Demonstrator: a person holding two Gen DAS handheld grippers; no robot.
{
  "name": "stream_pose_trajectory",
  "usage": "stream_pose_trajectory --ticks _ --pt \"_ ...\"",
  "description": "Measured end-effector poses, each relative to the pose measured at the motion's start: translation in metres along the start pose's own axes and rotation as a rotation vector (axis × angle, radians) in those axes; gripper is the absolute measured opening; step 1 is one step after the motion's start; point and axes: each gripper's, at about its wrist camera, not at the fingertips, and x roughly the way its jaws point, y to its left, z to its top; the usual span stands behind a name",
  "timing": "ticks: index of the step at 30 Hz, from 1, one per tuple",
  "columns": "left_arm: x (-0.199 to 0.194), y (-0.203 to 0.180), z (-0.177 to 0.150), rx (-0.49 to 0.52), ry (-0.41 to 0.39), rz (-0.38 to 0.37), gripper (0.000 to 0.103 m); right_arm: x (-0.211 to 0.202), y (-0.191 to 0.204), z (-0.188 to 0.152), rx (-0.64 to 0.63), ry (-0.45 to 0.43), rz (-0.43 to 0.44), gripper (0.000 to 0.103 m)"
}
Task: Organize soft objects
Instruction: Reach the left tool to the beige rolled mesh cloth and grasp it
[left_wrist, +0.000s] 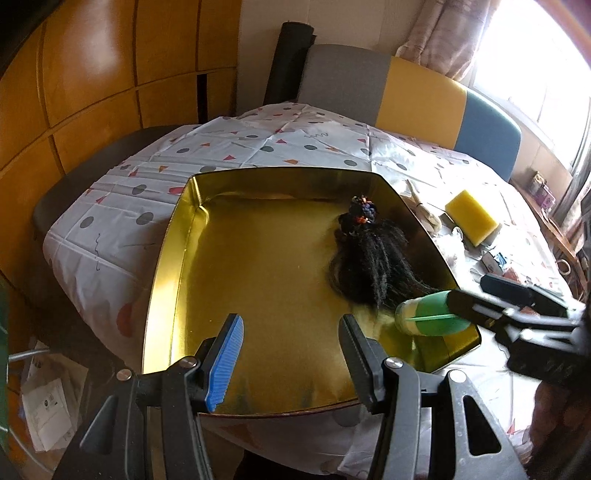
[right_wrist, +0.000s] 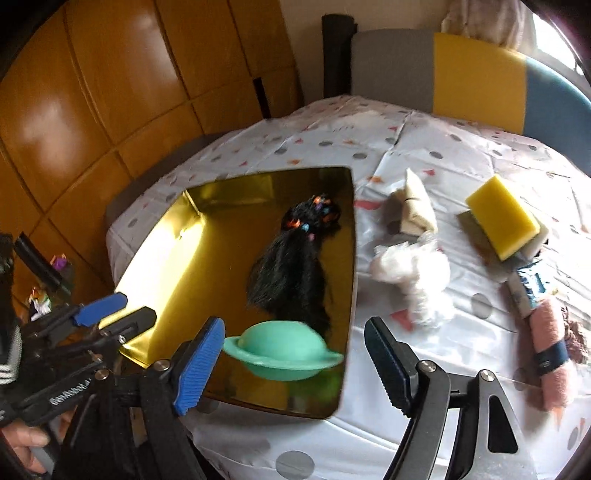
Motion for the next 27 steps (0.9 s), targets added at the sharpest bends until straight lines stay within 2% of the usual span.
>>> stream_pose_trajectory --ticks 5,12,21,27 --pt "-0.003 -0.01 0.002 0.032 -0.004 -0.009 0.054 -0.018 -0.019 0.001 0.032 -0.042 -0.027 0.082" --pt "-0.003 -0.027 0.009 0.052 0.011 -0.043 0.054 -0.031 -0.056 -0.009 0.079 -0.049 -0.094 0.082" --pt "-0.006 -0.072 0.041 0.163 -0.016 -0.11 0.054 -0.057 -0.137 -0.023 0.158 -0.055 -0.242 0.084" --pt "0.008 -0.111 0.068 0.206 -0.004 -0.167 0.054 -0.073 -0.192 -0.035 0.282 -0.103 -0.302 0.085"
